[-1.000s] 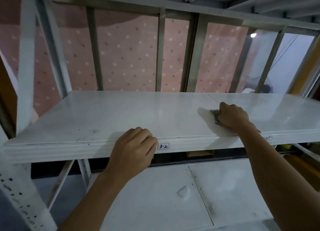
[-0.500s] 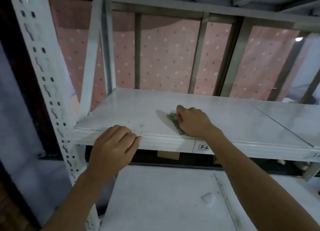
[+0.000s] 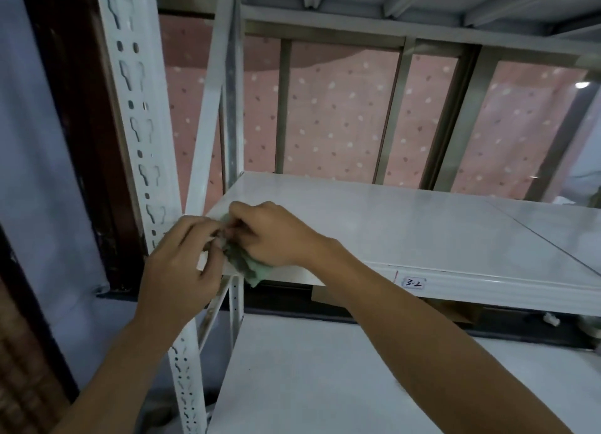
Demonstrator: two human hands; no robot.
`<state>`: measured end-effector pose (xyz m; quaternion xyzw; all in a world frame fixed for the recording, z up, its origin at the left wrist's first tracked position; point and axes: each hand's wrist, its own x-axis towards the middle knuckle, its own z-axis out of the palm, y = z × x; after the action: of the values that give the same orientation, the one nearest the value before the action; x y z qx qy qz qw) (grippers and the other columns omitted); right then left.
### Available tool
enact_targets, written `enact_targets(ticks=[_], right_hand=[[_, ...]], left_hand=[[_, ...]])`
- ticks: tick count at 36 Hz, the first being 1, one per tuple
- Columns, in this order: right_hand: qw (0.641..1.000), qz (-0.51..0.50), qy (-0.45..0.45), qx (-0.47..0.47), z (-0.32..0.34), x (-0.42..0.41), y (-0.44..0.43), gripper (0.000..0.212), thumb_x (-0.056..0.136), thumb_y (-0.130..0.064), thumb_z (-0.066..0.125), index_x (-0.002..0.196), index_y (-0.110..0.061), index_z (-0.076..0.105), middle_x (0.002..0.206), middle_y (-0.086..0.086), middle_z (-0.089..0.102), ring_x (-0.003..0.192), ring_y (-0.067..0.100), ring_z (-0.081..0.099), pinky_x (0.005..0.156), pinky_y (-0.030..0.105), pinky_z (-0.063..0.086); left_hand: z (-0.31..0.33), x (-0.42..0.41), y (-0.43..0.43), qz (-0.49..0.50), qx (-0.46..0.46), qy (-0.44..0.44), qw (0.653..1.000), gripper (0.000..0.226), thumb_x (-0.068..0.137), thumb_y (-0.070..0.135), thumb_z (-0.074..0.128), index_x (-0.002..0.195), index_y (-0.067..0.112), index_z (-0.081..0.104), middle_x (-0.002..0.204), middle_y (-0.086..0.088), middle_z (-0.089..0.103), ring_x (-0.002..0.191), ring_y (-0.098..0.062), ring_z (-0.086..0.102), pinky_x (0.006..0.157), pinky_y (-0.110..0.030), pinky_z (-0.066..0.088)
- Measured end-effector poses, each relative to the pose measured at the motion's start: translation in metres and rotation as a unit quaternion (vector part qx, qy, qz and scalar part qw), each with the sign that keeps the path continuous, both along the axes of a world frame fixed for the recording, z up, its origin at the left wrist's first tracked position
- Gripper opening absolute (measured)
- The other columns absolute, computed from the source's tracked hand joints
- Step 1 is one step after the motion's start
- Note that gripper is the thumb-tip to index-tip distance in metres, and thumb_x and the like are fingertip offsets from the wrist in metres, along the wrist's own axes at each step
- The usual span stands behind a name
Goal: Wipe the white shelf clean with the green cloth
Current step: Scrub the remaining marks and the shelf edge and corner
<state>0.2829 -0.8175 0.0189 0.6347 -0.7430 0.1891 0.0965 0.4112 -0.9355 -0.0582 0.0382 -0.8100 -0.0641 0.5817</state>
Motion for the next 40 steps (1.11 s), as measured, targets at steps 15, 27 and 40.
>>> enact_targets(ticks=[15,27,40], right_hand=[[0.952,-0.284,0.109,0.034,-0.019,-0.092,0.161,0.014,0.100,-0.028,0.042,0.100,-0.016,0.049,0.083,0.006,0.061,0.072,0.030,0.058,0.060,0.038,0.049],[0.913,-0.395,0.104,0.025,-0.016,-0.141,0.331,0.020,0.100,-0.044,0.047,0.101,-0.025,0.052,0.087,0.000,0.065,0.074,0.029,0.059,0.061,0.037,0.049],[0.895,-0.427,0.120,0.046,-0.020,-0.180,0.426,0.021,0.102,-0.039,0.036,0.098,-0.021,0.047,0.075,0.005,0.066,0.063,0.034,0.059,0.061,0.043,0.052]], left_hand=[[-0.001,-0.087,0.075,-0.101,-0.059,-0.091,0.989,0.025,0.094,0.020,0.056,0.081,0.009,0.074,0.083,-0.001,0.071,0.075,-0.023,0.065,0.068,-0.037,0.056],[0.002,-0.153,0.169,-0.224,-0.163,-0.053,0.959,0.019,0.095,0.020,0.068,0.078,0.012,0.074,0.080,-0.001,0.070,0.071,-0.023,0.064,0.065,-0.038,0.054],[-0.011,-0.167,0.193,-0.200,-0.196,0.057,0.958,0.017,0.090,0.014,0.075,0.076,0.005,0.076,0.072,-0.006,0.069,0.065,-0.028,0.065,0.064,-0.038,0.053]])
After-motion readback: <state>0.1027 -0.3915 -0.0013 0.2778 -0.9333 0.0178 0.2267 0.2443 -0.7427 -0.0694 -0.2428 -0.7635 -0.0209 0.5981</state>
